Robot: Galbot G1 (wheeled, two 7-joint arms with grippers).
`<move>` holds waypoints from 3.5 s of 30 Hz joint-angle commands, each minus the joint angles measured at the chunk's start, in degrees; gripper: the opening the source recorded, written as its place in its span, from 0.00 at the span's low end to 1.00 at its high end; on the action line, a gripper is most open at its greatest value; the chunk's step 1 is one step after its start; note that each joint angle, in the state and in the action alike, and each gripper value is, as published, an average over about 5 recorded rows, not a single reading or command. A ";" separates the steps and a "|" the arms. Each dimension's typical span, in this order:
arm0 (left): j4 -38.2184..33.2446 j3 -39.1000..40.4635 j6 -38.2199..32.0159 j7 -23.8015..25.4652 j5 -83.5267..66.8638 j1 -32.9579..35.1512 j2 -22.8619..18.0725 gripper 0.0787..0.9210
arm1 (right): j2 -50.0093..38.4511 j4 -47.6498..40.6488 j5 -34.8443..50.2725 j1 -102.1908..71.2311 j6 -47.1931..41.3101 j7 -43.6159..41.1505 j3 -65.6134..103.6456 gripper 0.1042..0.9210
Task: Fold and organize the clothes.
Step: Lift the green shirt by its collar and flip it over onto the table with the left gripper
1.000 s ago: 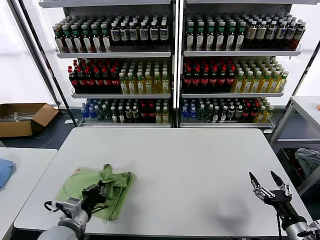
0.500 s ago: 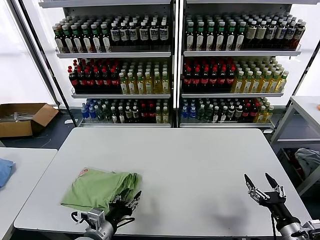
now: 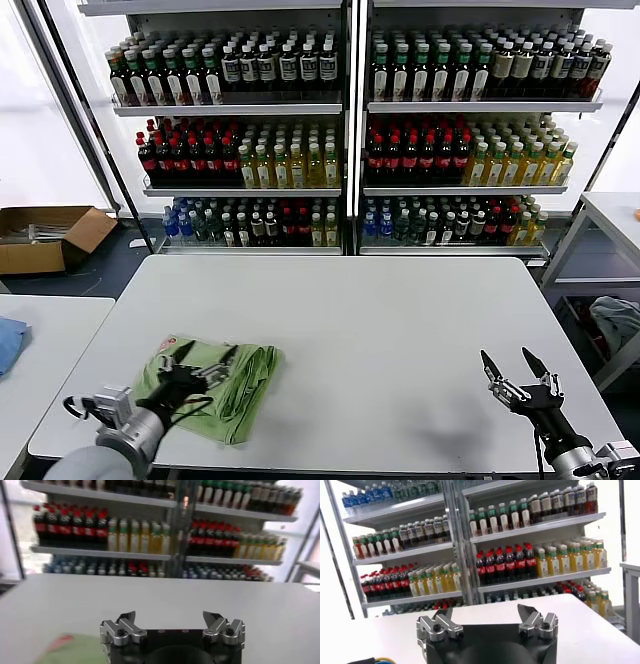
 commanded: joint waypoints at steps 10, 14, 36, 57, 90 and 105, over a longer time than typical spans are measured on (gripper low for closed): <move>27.18 -6.31 -2.08 2.31 -0.56 -8.14 6.78 0.88 | -0.47 0.38 -0.20 0.43 -0.44 -0.08 -0.25 0.88; 27.20 -5.10 -2.36 2.50 1.16 -8.10 5.40 0.88 | -0.72 0.18 -0.12 1.02 -0.66 -0.11 -0.31 0.88; 23.84 -0.76 -2.71 3.40 4.65 -5.96 -1.50 0.87 | -2.28 0.21 1.73 1.30 -1.06 0.10 1.18 0.88; 24.30 -3.54 -4.09 3.04 3.95 -5.21 -1.98 0.17 | -2.19 0.18 1.53 1.67 -1.05 0.38 0.80 0.88; 10.50 -17.75 -0.99 -3.45 -0.89 -5.38 9.07 0.08 | -0.61 -0.33 1.33 3.19 -0.47 0.72 -1.44 0.88; -3.27 18.79 1.26 -21.21 -8.72 -5.95 -11.16 0.08 | -1.05 1.36 1.69 0.30 -0.56 0.82 3.14 0.88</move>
